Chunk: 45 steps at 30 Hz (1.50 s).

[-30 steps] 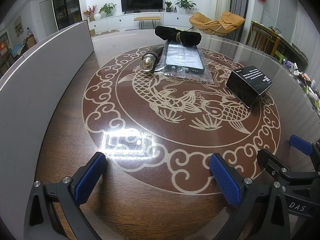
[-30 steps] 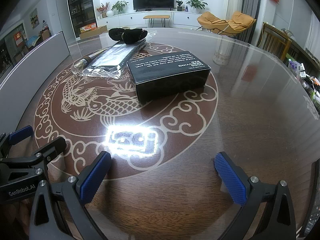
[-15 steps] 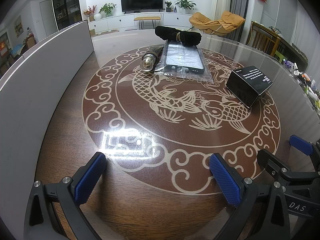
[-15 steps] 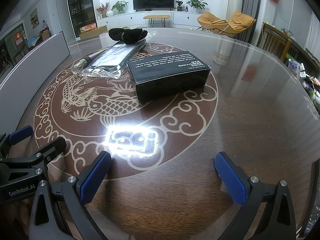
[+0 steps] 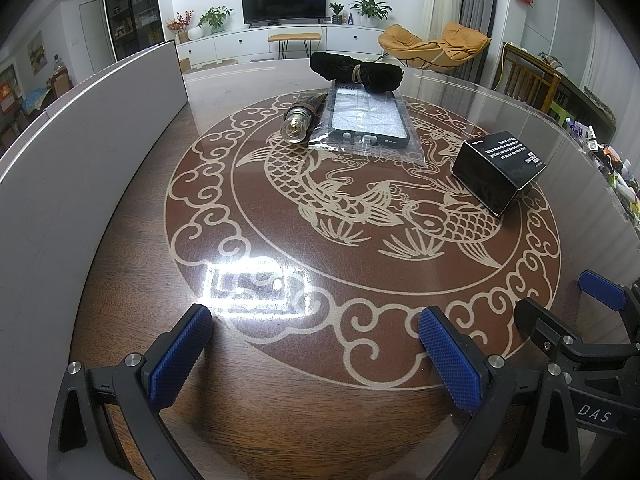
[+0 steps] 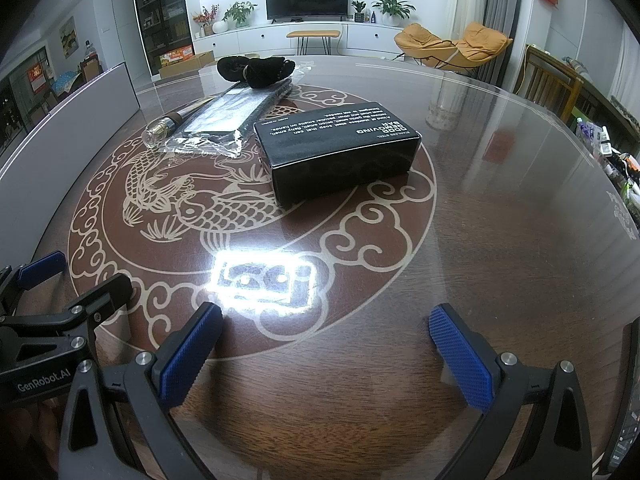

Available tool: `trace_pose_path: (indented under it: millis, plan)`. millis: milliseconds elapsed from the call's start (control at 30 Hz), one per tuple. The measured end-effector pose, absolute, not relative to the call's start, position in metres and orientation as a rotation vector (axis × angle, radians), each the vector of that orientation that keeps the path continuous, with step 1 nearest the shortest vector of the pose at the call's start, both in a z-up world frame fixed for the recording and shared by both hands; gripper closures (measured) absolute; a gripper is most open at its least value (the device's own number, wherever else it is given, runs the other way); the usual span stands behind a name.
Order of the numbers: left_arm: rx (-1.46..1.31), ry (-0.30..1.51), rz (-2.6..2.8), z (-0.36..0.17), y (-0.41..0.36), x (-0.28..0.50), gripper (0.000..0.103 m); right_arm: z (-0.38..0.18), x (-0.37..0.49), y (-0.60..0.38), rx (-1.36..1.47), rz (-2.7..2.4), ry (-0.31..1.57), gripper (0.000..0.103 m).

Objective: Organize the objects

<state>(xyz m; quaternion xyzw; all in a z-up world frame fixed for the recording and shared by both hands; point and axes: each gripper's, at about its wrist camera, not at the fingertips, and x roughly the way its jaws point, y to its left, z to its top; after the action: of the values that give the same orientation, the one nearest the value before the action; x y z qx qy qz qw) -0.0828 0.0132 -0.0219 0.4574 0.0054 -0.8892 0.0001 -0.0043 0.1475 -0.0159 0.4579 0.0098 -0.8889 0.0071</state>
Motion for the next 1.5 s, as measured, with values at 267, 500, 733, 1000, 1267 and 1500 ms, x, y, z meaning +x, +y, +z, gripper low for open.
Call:
trace_pose_path:
  millis: [267, 500, 733, 1000, 1267, 1500]
  plan:
    - [1.437, 0.017, -2.793, -0.022, 0.013, -0.083, 0.000, -0.016, -0.004, 0.148, 1.432, -2.780, 0.031, 0.000]
    - [1.437, 0.017, -2.793, -0.022, 0.013, -0.083, 0.000, -0.016, -0.004, 0.148, 1.432, -2.780, 0.031, 0.000]
    - [1.533, 0.030, -2.836, -0.014, 0.003, -0.103, 0.000, -0.016, -0.004, 0.148, 1.432, -2.780, 0.031, 0.000]
    - [1.440, 0.113, -2.829, 0.024, -0.017, -0.214, 0.000, -0.016, -0.004, 0.148, 1.432, -2.780, 0.031, 0.000]
    - [1.505, 0.152, -2.820, -0.003, -0.018, -0.276, 0.062, -0.016, -0.004, 0.148, 1.432, -2.780, 0.031, 0.000]
    - [1.449, 0.079, -2.818, -0.006, -0.028, -0.243, 0.078, -0.015, -0.005, 0.149, 1.433, -2.780, 0.034, 0.000]
